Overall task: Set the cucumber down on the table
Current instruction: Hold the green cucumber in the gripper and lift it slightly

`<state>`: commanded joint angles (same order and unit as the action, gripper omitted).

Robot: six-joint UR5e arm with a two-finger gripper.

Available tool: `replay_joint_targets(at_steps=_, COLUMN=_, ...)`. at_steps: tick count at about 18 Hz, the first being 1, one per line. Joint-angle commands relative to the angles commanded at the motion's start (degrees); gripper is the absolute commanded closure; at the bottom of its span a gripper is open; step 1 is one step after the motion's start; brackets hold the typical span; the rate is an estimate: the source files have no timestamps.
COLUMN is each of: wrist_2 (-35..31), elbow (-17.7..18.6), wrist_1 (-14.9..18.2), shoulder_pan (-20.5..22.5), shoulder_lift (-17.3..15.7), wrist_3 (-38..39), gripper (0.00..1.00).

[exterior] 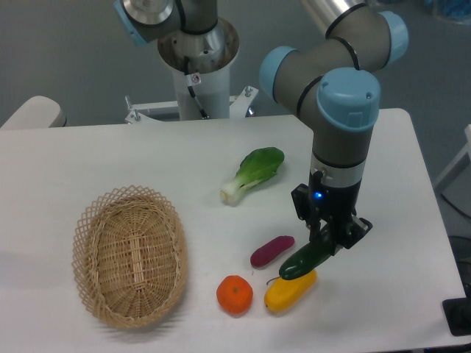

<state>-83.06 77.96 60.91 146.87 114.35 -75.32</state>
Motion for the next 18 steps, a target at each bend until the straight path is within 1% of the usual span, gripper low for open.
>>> replay_joint_targets(at_steps=11, wrist_2=-0.09, elbow=0.79, wrist_1=-0.26, shoulder_pan=-0.44, shoulder_lift=0.26, wrist_3=0.09, gripper=0.73)
replay_joint_targets(at_steps=14, wrist_2=-0.09, elbow=1.58, wrist_1=-0.35, shoulder_pan=-0.44, shoulder_lift=0.26, wrist_3=0.00, gripper=0.73)
replay_joint_targets(at_steps=18, wrist_2=-3.16, elbow=3.07, wrist_1=-0.44, shoulder_pan=-0.53, shoulder_lift=0.53, wrist_3=-3.33, gripper=0.73)
